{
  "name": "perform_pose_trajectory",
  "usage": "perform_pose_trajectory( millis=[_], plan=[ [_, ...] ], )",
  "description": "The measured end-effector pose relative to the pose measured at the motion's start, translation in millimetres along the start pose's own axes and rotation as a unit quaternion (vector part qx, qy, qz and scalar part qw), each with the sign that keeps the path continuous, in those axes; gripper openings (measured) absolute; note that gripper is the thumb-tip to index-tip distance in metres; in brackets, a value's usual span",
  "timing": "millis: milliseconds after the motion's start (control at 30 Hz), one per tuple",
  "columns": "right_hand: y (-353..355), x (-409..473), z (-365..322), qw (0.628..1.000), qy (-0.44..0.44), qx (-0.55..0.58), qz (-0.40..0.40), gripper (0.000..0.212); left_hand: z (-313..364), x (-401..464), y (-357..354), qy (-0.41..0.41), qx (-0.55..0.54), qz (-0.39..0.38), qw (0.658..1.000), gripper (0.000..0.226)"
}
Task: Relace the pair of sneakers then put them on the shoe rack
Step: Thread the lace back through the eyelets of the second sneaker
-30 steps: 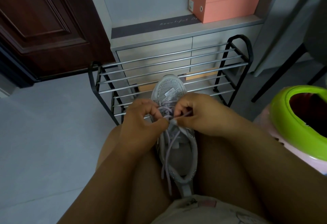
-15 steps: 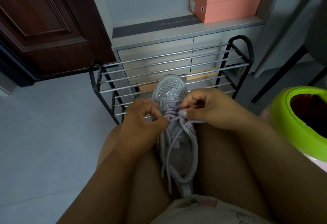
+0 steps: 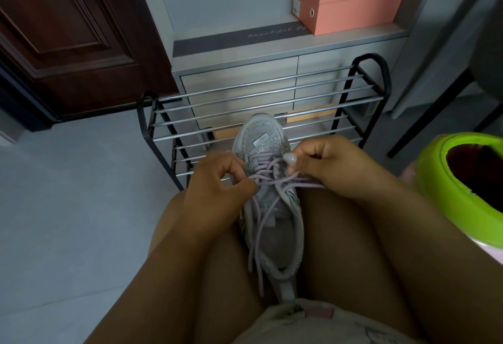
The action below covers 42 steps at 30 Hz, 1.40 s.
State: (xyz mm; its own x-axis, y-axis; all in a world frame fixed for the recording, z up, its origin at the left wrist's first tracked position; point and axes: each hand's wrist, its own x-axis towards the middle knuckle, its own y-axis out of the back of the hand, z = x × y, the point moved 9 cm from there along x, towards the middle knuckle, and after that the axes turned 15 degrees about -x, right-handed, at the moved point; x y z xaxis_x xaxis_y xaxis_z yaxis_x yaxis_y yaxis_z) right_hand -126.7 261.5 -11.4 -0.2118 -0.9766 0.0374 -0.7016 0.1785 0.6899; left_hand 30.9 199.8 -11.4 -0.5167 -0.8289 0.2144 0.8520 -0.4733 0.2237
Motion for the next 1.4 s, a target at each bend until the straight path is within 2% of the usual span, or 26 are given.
perform_pose_trajectory(
  millis=[133, 300, 533, 600, 667, 767, 800, 900, 1000, 1167, 1300, 1367, 1400],
  plan=[
    [9, 0, 11, 0.987, -0.062, 0.144, 0.045, 0.038, 3, 0, -8, 0.013, 0.04, -0.017, 0.999, 0.016],
    [3, 1, 14, 0.985, -0.077, 0.146, 0.055, 0.04, 9, 2, -14, -0.003, 0.092, -0.022, 0.996, 0.017],
    [-1, 4, 12, 0.988, -0.084, 0.116, 0.054, 0.042, 5, 3, -17, 0.039, 0.114, -0.03, 0.992, 0.017],
    [-1, 4, 15, 0.987, -0.098, 0.113, 0.06, 0.042, -5, 2, -13, 0.103, 0.027, -0.009, 0.994, 0.019],
    [-1, 4, 20, 0.982, -0.116, 0.133, 0.067, 0.044, -19, -1, -9, 0.172, -0.111, 0.028, 0.978, 0.023],
    [-1, 6, 24, 0.978, -0.123, 0.156, 0.069, 0.049, -28, -1, -6, 0.192, -0.297, 0.053, 0.934, 0.028],
    [-1, 7, 24, 0.978, -0.121, 0.157, 0.068, 0.049, -27, 0, -7, 0.187, -0.319, 0.046, 0.928, 0.025],
    [-2, 6, 22, 0.98, -0.114, 0.149, 0.065, 0.048, -20, 4, -8, 0.166, -0.207, 0.016, 0.964, 0.016],
    [-4, 6, 21, 0.982, -0.109, 0.137, 0.063, 0.045, -10, 8, -17, 0.143, -0.079, -0.028, 0.986, 0.012],
    [-3, 6, 20, 0.984, -0.109, 0.125, 0.062, 0.042, 3, 11, -27, 0.08, 0.12, -0.076, 0.987, 0.02],
    [-2, 6, 21, 0.984, -0.111, 0.122, 0.061, 0.042, -3, 11, -21, 0.115, 0.107, -0.085, 0.984, 0.019],
    [-2, 7, 22, 0.984, -0.111, 0.123, 0.062, 0.042, -8, 8, -19, 0.15, 0.037, -0.087, 0.984, 0.021],
    [-2, 7, 22, 0.984, -0.112, 0.124, 0.063, 0.042, -12, 6, -18, 0.169, -0.033, -0.078, 0.982, 0.022]
  ],
)
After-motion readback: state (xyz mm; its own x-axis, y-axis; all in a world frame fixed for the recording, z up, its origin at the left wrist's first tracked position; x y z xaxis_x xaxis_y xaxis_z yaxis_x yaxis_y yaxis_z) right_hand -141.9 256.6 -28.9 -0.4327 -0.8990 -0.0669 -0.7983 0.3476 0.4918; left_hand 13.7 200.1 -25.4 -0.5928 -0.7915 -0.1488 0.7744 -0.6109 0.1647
